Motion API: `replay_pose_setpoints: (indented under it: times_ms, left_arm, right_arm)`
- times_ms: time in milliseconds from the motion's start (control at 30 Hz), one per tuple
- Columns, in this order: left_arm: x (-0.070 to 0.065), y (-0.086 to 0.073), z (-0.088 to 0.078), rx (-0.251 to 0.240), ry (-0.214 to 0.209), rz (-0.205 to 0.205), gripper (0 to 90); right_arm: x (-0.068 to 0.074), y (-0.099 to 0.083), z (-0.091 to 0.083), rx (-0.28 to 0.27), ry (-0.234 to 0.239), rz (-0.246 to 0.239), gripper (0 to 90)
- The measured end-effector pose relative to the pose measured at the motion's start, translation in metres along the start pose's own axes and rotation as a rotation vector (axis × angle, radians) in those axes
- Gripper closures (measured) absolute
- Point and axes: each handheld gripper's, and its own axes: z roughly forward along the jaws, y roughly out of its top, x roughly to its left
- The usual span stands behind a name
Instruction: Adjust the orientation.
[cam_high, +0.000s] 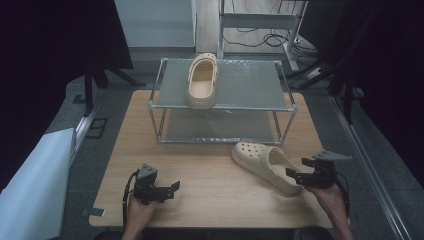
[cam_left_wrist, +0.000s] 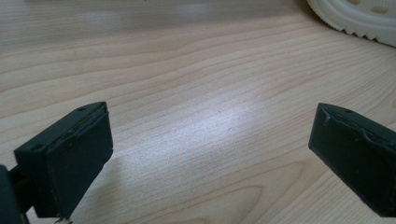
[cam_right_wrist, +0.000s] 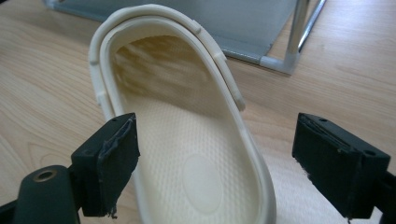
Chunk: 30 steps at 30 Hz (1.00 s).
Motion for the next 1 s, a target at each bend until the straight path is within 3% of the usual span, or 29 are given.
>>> replay_pose_setpoints:
  times_ms: [267,433,500,567,1000]
  left_arm:
    - [0.001,0.0,0.001,0.004,-0.004,-0.004,0.0]
    - [0.0,0.0,0.002,0.005,-0.006,0.002,0.0]
    - [-0.001,0.0,0.002,0.007,-0.006,0.003,0.0]
    - [-0.001,0.0,0.003,0.009,-0.007,0.003,0.0]
    - [-0.002,0.001,0.003,0.011,-0.007,0.01,0.0]
  right_arm:
    - [-0.007,0.006,0.019,0.049,0.032,0.03,20.9]
    - [-0.007,0.003,0.029,0.108,0.064,0.032,25.9]
    - [-0.004,0.003,0.029,0.113,0.052,0.029,26.8]
    - [-0.003,0.004,0.028,0.118,0.069,0.034,30.7]
    - [0.03,-0.004,0.027,0.145,0.159,0.011,31.3]
